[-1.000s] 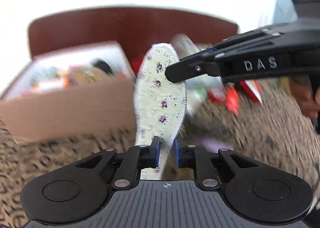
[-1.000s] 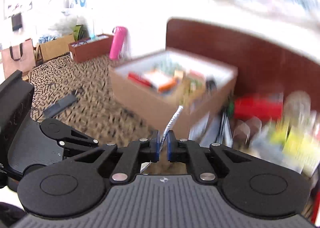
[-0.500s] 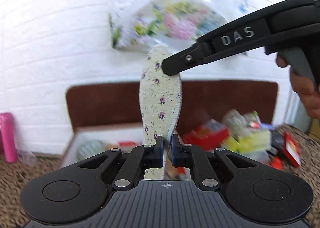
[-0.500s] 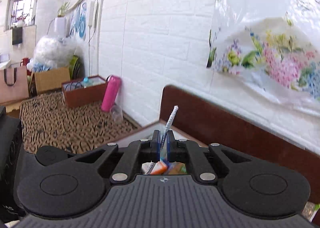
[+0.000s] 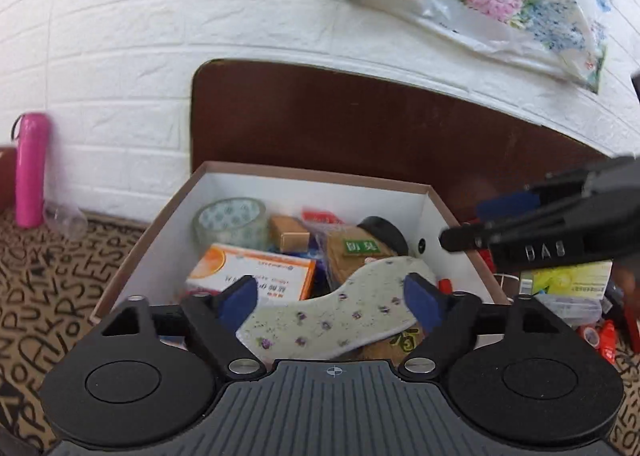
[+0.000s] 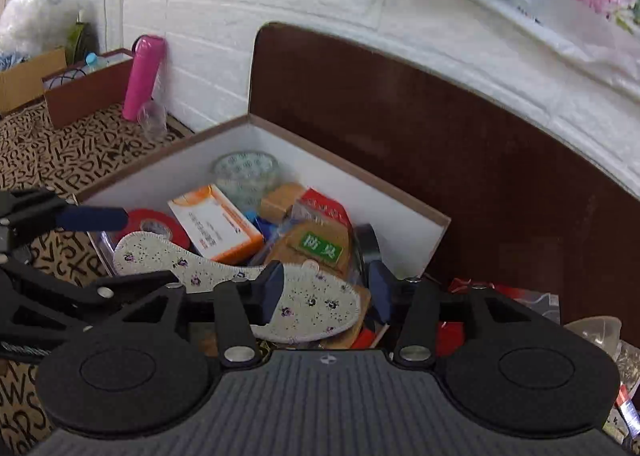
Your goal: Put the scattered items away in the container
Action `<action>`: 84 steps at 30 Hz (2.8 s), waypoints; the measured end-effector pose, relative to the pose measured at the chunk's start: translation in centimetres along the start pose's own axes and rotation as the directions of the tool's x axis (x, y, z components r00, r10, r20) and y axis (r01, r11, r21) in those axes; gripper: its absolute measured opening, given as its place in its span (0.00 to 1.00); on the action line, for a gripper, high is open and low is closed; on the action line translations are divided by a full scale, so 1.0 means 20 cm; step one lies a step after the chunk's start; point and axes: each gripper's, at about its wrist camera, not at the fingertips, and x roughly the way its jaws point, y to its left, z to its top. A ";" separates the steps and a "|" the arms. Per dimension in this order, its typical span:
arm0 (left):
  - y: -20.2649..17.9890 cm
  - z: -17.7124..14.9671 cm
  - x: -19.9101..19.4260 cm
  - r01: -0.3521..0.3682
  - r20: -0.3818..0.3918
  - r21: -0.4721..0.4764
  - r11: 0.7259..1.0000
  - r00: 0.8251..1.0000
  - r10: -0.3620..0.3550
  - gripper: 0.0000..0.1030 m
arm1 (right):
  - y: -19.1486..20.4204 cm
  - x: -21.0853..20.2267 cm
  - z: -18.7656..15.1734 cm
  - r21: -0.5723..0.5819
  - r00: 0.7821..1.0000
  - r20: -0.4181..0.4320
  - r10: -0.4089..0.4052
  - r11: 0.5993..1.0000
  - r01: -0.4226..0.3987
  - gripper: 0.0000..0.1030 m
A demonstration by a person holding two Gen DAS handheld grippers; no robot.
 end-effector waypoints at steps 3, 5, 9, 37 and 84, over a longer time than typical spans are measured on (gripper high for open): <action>0.06 0.05 -0.02 -0.006 0.016 -0.026 1.000 1.000 0.006 0.93 | -0.01 -0.01 0.01 0.008 1.000 0.017 -0.003 1.000 0.003 0.72; 0.04 0.05 -0.04 0.001 0.026 -0.031 1.000 1.000 0.000 0.95 | -0.01 -0.06 0.03 -0.005 0.999 0.051 -0.019 1.000 0.019 0.80; -0.05 0.07 -0.05 0.035 0.022 -0.026 0.999 0.999 -0.034 0.98 | 0.02 -0.13 0.06 -0.054 0.995 0.096 -0.024 0.998 0.029 0.93; -0.79 -0.63 0.02 0.261 -0.265 -0.111 0.959 0.922 -0.281 0.96 | -0.33 -0.68 -1.23 0.303 0.968 0.011 -0.251 0.923 0.236 0.93; -0.87 -0.52 0.11 0.324 -0.260 -0.157 0.933 0.898 -0.355 0.16 | -0.14 -0.52 -1.25 0.254 0.996 -0.046 0.079 0.965 -0.065 0.14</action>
